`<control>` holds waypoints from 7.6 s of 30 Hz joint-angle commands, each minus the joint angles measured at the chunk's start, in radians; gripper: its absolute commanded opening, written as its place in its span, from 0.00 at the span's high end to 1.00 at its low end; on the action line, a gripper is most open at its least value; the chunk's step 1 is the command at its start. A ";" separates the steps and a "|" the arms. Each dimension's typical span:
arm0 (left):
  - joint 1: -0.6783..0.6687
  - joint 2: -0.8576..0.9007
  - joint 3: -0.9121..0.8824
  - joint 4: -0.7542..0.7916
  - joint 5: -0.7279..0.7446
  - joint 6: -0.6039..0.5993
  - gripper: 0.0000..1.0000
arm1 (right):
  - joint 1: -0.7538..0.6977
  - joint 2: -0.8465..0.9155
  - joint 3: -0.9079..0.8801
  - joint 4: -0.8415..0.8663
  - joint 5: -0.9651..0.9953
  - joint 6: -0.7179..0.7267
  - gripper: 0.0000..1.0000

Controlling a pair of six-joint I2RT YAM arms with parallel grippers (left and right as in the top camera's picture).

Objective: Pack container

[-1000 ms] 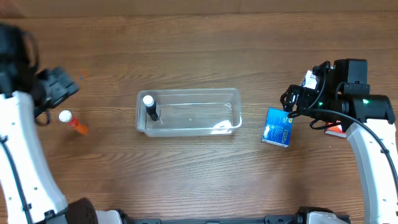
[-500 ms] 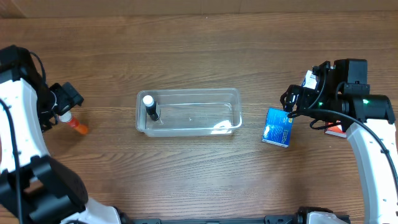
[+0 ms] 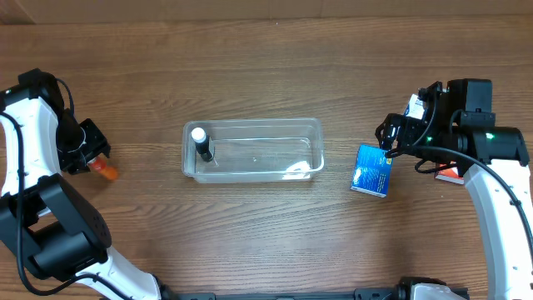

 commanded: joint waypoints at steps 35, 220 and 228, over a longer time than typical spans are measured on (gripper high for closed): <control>-0.608 -0.319 -0.061 -0.140 0.074 -0.122 0.96 | 0.004 -0.001 0.012 0.013 -0.005 -0.003 0.00; -0.250 -0.380 0.142 -0.101 -0.022 -0.025 0.00 | -0.098 0.698 0.749 -0.228 0.323 0.119 0.00; -0.250 -0.380 0.142 -0.100 -0.022 -0.026 0.00 | -0.109 0.946 0.744 -0.230 0.324 0.119 0.00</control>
